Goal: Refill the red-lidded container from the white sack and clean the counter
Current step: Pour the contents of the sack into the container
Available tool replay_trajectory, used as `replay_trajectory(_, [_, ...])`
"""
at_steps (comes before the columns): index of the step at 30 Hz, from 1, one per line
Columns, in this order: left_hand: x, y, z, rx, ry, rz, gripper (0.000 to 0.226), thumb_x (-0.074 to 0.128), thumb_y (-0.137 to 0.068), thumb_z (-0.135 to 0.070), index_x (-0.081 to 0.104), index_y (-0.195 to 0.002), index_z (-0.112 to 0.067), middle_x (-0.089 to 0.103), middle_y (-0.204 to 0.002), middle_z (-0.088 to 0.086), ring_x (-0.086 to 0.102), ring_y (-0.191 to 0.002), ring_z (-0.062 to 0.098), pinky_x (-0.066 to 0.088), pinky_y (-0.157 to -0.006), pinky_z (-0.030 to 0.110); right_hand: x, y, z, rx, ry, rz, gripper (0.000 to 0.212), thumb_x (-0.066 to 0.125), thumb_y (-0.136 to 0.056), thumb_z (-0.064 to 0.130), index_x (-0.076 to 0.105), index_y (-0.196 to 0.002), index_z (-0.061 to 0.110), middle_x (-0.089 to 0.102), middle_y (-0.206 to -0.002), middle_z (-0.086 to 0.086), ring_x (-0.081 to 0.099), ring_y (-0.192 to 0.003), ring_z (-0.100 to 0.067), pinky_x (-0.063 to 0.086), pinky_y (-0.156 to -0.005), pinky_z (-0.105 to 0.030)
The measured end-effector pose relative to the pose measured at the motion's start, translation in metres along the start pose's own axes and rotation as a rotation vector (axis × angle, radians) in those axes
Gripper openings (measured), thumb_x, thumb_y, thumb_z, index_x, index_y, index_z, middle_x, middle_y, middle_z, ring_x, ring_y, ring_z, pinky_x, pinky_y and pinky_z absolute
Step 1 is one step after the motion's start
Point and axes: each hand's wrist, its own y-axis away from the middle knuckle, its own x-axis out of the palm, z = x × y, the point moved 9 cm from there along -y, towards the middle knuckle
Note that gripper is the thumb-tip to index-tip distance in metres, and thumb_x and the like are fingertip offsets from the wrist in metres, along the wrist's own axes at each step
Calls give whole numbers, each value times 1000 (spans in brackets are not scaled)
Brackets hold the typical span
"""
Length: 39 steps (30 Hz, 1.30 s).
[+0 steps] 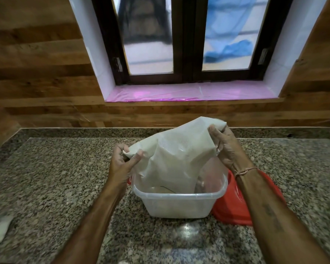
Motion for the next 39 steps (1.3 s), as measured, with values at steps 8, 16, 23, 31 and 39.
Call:
replay_trajectory(8, [-11,3,-12,150,-245,-166,19,72,-94,-16,60,-108,-18,72,-103,6,73,-88,23,62,-68,41,-8,5,31,-44,335,-9,32,83,-72,22,67,-100,18,73,-99,-5,67,-94,-23,58,-75,-36])
replay_trajectory(16, [-12,-6,-33,180,-287,-200,8,72,-92,-14,71,-99,-18,74,-92,-1,71,-80,11,60,-65,35,-10,7,68,-180,650,4,16,74,-88,2,64,-100,-2,66,-97,-10,61,-89,-20,54,-76,-38])
replay_trajectory(23, [-11,-9,-44,177,-296,-174,9,72,-93,-14,71,-101,-12,75,-91,1,71,-78,9,58,-60,27,-12,6,83,-225,832,35,8,75,-89,7,68,-93,8,68,-91,-7,64,-85,-21,59,-77,-48])
replay_trajectory(31, [-8,-7,-57,189,-293,-174,6,71,-93,-10,71,-99,-9,73,-86,-4,68,-72,-1,58,-60,25,-12,14,93,-259,925,-28,8,76,-88,8,70,-89,13,66,-86,-2,61,-83,-21,59,-79,-56])
replay_trajectory(39, [-6,-6,-82,318,-724,-67,9,71,-89,-15,70,-89,-24,70,-89,-5,66,-86,22,58,-70,39,6,35,106,-393,1172,-162,10,73,-89,7,65,-91,14,65,-89,0,56,-79,-10,60,-76,-48])
